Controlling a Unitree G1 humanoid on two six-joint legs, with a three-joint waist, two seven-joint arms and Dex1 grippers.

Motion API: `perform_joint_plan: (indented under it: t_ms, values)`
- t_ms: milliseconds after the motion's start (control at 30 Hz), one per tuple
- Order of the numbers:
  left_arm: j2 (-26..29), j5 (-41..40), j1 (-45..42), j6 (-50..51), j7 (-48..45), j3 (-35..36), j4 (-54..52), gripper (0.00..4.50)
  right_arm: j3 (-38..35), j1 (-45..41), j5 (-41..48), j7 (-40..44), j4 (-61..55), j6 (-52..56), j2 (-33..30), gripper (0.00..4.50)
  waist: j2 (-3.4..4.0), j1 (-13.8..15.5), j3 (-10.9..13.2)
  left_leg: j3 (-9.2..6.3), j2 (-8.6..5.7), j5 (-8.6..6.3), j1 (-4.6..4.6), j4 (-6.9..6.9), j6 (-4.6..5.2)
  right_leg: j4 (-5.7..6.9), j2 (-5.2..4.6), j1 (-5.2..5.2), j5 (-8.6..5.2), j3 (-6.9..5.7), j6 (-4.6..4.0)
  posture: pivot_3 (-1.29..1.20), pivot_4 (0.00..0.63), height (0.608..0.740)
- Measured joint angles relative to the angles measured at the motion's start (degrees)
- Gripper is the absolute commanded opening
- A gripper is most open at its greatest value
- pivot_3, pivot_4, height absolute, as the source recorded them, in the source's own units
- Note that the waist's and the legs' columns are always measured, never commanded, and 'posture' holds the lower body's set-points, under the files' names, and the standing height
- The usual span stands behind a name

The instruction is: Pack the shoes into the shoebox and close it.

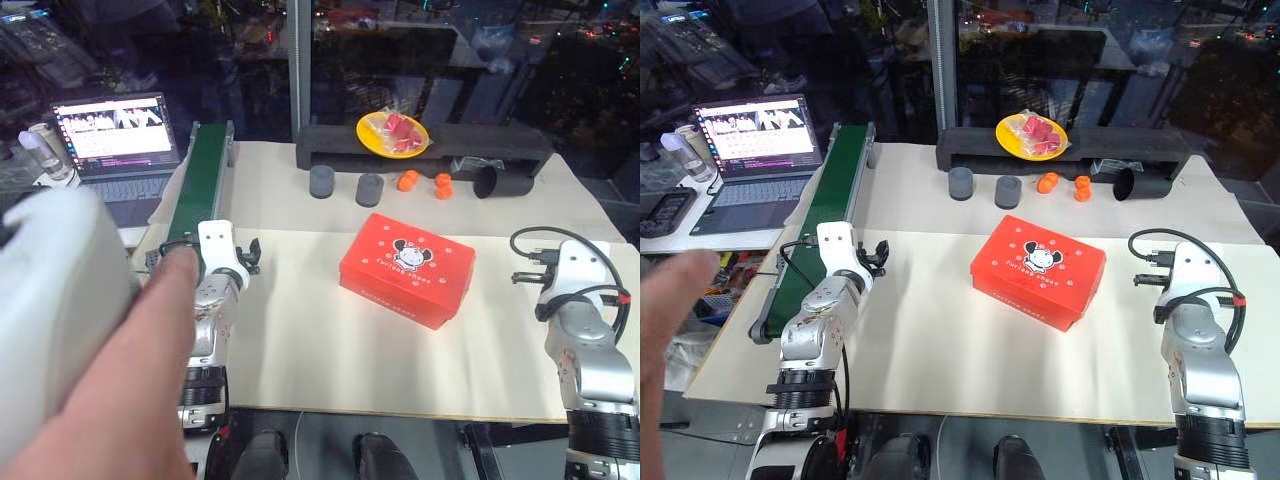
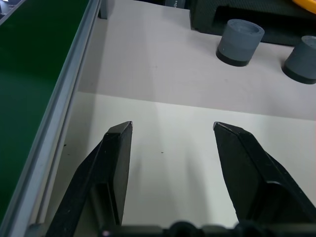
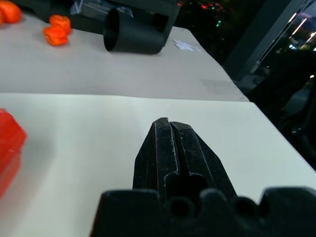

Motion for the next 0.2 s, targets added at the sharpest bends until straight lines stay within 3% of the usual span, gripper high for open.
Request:
perform_joint_plan:
  t_ms: [200]
  values:
    - [0.7,-0.2,0.0,-0.2,-1.4,-0.3,0.0,2.78,-1.3,1.5,-1.8,0.0,1.7,-1.3,1.3,0.06,0.0,0.0,0.0,0.04,-0.01,0.0,0.0,0.0,0.0,0.0,0.0,0.0,0.01,0.04,0.01,0.0,0.15,0.74]
